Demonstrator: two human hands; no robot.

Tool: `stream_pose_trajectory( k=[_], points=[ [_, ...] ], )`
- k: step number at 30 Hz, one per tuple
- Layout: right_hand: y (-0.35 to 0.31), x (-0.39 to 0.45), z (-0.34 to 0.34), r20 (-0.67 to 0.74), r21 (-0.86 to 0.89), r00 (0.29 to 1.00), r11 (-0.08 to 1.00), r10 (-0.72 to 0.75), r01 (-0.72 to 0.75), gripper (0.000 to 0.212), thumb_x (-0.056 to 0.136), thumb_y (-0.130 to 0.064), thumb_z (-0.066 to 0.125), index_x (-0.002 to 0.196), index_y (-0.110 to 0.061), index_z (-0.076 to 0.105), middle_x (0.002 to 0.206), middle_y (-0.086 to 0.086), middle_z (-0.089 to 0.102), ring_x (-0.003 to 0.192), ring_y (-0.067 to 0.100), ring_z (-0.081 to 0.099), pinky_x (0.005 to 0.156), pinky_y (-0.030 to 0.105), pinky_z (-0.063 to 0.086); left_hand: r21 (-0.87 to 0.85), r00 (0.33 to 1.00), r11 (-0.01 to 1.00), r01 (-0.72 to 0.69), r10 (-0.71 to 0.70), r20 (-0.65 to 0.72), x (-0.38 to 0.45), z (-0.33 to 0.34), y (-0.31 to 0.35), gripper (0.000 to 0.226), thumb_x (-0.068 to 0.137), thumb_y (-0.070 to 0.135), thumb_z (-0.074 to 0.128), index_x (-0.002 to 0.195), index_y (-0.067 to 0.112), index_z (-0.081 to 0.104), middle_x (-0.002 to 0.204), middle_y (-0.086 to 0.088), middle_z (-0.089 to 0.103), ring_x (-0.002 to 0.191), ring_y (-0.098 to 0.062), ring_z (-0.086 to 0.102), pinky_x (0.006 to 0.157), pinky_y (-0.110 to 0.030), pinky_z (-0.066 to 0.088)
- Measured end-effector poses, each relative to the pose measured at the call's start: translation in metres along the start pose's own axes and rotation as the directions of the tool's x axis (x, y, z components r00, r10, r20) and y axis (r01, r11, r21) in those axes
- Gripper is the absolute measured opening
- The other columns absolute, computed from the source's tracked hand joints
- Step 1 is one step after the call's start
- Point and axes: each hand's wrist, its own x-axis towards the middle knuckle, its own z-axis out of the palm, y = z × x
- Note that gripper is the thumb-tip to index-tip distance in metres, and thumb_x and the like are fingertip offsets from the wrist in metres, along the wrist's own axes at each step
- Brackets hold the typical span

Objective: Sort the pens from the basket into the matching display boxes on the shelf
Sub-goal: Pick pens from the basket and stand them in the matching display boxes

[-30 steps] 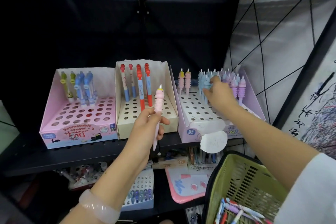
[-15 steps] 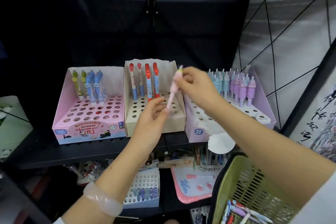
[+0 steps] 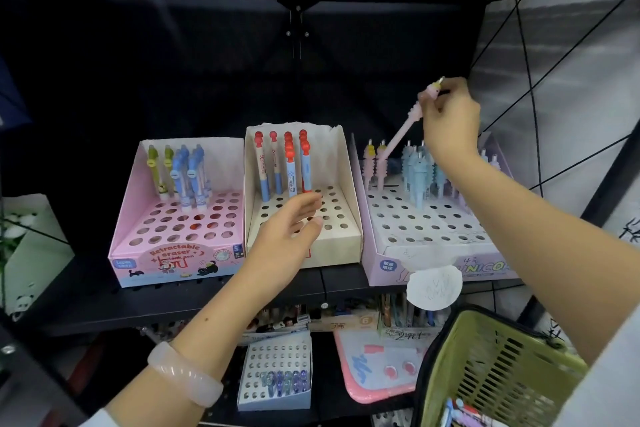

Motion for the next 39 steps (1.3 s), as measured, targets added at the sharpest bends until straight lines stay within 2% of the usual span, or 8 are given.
stream_pose_trajectory(
  k=[2, 6, 11, 17, 24, 29, 33, 39],
  points=[
    [0.005, -0.003, 0.003, 0.092, -0.127, 0.995, 0.991, -0.039, 0.050, 0.029, 0.095, -0.025, 0.050, 0.116, -0.006, 0.048, 0.078, 0.006, 0.060, 0.072, 0.024, 0.058, 0.066, 0.033, 0.046, 0.018, 1.000, 1.000, 0.002, -0.002, 0.002, 0.002, 0.001, -0.001, 0.033, 0.094, 0.016, 0.050, 0.117, 0.038, 0.048, 0.123, 0.017, 0.054, 0.117, -0.002, 0.047, 0.070, -0.002, 0.044],
    [0.018, -0.014, 0.013, 0.238, -0.287, 0.966, 0.942, -0.104, 0.172, 0.032, 0.095, -0.027, 0.051, 0.116, -0.005, 0.046, 0.091, 0.016, 0.065, 0.084, 0.034, 0.060, 0.072, 0.041, 0.050, 0.058, 0.999, 0.998, -0.031, 0.030, 0.021, 0.006, 0.007, 0.000, 0.032, 0.093, 0.017, 0.050, 0.113, 0.042, 0.047, 0.118, 0.021, 0.054, 0.114, 0.008, 0.047, 0.094, -0.009, 0.038],
    [0.026, -0.014, 0.015, 0.205, -0.307, 0.960, 0.918, -0.193, 0.250, 0.031, 0.095, -0.023, 0.051, 0.116, -0.001, 0.047, 0.089, 0.019, 0.064, 0.087, 0.037, 0.057, 0.079, 0.043, 0.044, 0.071, 0.999, 0.997, -0.029, 0.026, 0.037, 0.009, 0.008, 0.000, 0.031, 0.094, 0.017, 0.050, 0.114, 0.039, 0.049, 0.117, 0.022, 0.055, 0.111, 0.013, 0.047, 0.088, -0.001, 0.037],
    [0.037, -0.012, 0.017, 0.279, -0.306, 0.946, 0.918, -0.166, 0.251, 0.033, 0.095, -0.025, 0.051, 0.118, -0.002, 0.046, 0.094, 0.020, 0.064, 0.092, 0.038, 0.057, 0.083, 0.046, 0.044, 0.058, 0.999, 0.998, -0.032, 0.031, 0.026, 0.011, 0.010, -0.002, 0.031, 0.093, 0.017, 0.051, 0.107, 0.045, 0.050, 0.116, 0.019, 0.057, 0.110, 0.009, 0.050, 0.092, -0.010, 0.040],
    [0.050, -0.007, 0.026, 0.254, -0.429, 0.959, 0.875, -0.122, 0.224, 0.036, 0.088, -0.030, 0.058, 0.118, -0.010, 0.055, 0.129, 0.011, 0.049, 0.126, 0.032, 0.034, 0.097, 0.042, 0.030, 0.055, 0.999, 0.998, -0.041, 0.040, 0.030, 0.013, 0.016, -0.002, 0.032, 0.093, 0.016, 0.050, 0.106, 0.045, 0.050, 0.115, 0.021, 0.058, 0.109, 0.010, 0.051, 0.095, -0.015, 0.042],
    [0.050, -0.005, 0.027, 0.314, -0.474, 0.947, 0.854, -0.064, 0.215, 0.035, 0.090, -0.032, 0.053, 0.119, -0.013, 0.052, 0.126, 0.010, 0.052, 0.124, 0.031, 0.037, 0.101, 0.045, 0.026, 0.038, 0.999, 0.998, -0.041, 0.040, 0.035, 0.012, 0.021, 0.001, 0.033, 0.093, 0.014, 0.050, 0.104, 0.045, 0.051, 0.115, 0.018, 0.058, 0.107, 0.010, 0.052, 0.091, -0.009, 0.041],
    [0.049, -0.010, 0.030, 0.473, -0.553, 0.881, 0.779, 0.003, 0.294, 0.037, 0.089, -0.032, 0.052, 0.123, -0.017, 0.052, 0.132, 0.008, 0.049, 0.128, 0.030, 0.035, 0.108, 0.052, 0.018, 0.045, 0.997, 0.997, -0.066, 0.065, 0.030, 0.009, 0.024, 0.005, 0.034, 0.093, 0.013, 0.050, 0.103, 0.045, 0.051, 0.112, 0.020, 0.059, 0.106, 0.012, 0.051, 0.092, -0.005, 0.039],
    [0.050, -0.009, 0.027, 0.505, -0.593, 0.863, 0.729, 0.007, 0.342, 0.044, 0.090, -0.035, 0.051, 0.130, -0.019, 0.050, 0.137, 0.011, 0.043, 0.130, 0.031, 0.032, 0.109, 0.051, 0.018, 0.036, 0.997, 0.997, -0.068, 0.066, 0.037, 0.007, 0.021, 0.008, 0.035, 0.092, 0.012, 0.050, 0.103, 0.045, 0.051, 0.111, 0.020, 0.059, 0.103, 0.015, 0.051, 0.088, -0.002, 0.038]
  ],
)
